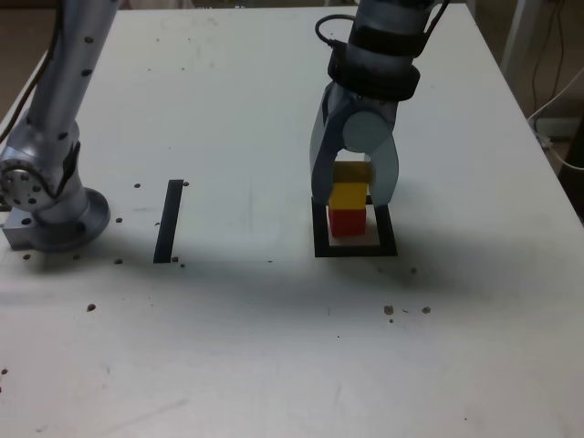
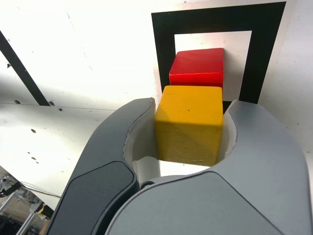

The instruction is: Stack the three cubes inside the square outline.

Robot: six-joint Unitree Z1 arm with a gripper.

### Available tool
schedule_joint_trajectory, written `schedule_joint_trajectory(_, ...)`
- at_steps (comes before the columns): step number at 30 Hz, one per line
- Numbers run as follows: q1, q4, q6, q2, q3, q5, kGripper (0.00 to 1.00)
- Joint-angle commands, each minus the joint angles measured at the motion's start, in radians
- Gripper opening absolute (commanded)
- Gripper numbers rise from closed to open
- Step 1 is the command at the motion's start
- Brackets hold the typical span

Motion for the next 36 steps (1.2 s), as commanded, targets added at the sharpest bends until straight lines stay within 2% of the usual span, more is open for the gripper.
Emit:
schedule_joint_trajectory(1,0.002,-0.004,0.002,0.005,0.003,0.002,0.27)
schedule_joint_trajectory(3,0.003,-0.007,0.003,0.005,0.006,0.002,0.27)
schedule_joint_trajectory(5,0.003,-0.011,0.005,0.005,0.009,0.003,0.33)
schedule_joint_trajectory(7,0.004,-0.017,0.008,0.005,0.011,0.003,0.47)
schedule_joint_trajectory(11,0.004,-0.028,0.014,0.004,0.013,0.004,0.87)
schedule_joint_trajectory(13,0.004,-0.031,0.016,0.003,0.014,0.004,0.97)
schedule_joint_trajectory(21,0.005,-0.033,0.017,-0.001,0.021,0.008,1.0)
schedule_joint_trajectory(25,0.009,-0.028,0.015,-0.019,0.031,0.03,1.0)
schedule_joint_trajectory(36,0.112,0.014,0.042,-0.119,0.019,0.187,1.0)
